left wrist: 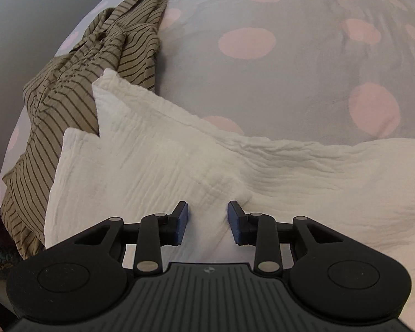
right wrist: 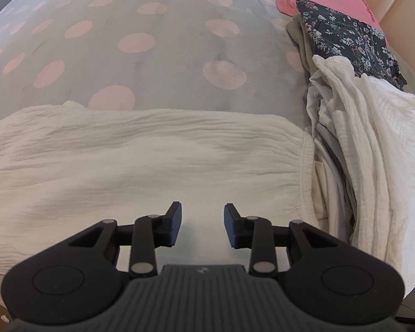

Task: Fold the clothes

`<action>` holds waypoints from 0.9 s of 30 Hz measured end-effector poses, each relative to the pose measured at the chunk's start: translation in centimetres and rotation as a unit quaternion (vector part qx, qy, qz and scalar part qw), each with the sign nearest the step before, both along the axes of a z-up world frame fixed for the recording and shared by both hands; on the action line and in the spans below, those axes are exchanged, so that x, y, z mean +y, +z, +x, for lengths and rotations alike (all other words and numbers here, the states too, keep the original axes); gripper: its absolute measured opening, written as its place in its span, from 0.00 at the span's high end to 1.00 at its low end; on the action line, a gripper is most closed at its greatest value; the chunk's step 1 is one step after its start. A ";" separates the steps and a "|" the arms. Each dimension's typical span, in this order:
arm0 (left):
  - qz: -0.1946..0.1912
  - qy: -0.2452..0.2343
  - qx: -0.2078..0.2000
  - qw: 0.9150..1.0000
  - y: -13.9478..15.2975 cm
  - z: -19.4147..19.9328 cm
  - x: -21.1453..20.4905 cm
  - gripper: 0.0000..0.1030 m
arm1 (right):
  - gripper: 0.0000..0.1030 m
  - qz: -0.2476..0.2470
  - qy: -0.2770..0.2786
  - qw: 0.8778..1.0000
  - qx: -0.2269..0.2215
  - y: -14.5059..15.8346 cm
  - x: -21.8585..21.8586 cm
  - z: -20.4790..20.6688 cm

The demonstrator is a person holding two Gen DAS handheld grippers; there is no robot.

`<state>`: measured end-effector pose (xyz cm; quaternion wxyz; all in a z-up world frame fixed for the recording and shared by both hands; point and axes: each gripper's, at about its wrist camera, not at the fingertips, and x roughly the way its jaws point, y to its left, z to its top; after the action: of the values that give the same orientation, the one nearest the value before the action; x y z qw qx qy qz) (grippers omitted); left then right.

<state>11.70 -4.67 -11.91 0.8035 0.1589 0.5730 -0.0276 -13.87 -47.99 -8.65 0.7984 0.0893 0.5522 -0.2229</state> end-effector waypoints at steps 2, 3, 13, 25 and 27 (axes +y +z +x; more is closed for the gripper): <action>-0.013 0.026 -0.001 1.000 0.6 0.2 0.8 0.96 | 0.65 -0.005 -0.001 1.000 0.000 0.1 0.0 -0.2; -0.024 0.040 -0.004 0.999 1.1 0.2 1.4 0.98 | 0.65 -0.005 -0.002 1.000 -0.001 0.1 0.0 -0.2; -0.120 0.094 -0.064 0.986 7.3 -1.5 5.6 1.00 | 0.65 -0.004 0.006 1.000 -0.010 0.9 0.5 -0.5; -0.045 -0.009 -0.054 0.997 2.3 -0.8 0.3 0.71 | 0.64 -0.008 0.003 1.000 -0.003 0.8 0.5 -0.6; -0.028 -0.024 -0.048 0.998 1.5 -0.8 -0.4 0.71 | 0.64 -0.006 0.003 1.000 0.002 0.5 0.2 -0.5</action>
<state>10.91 -5.04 -10.43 0.8332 0.1517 0.5288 -0.0553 -14.41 -47.76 -8.16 0.7982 0.0828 0.5530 -0.2240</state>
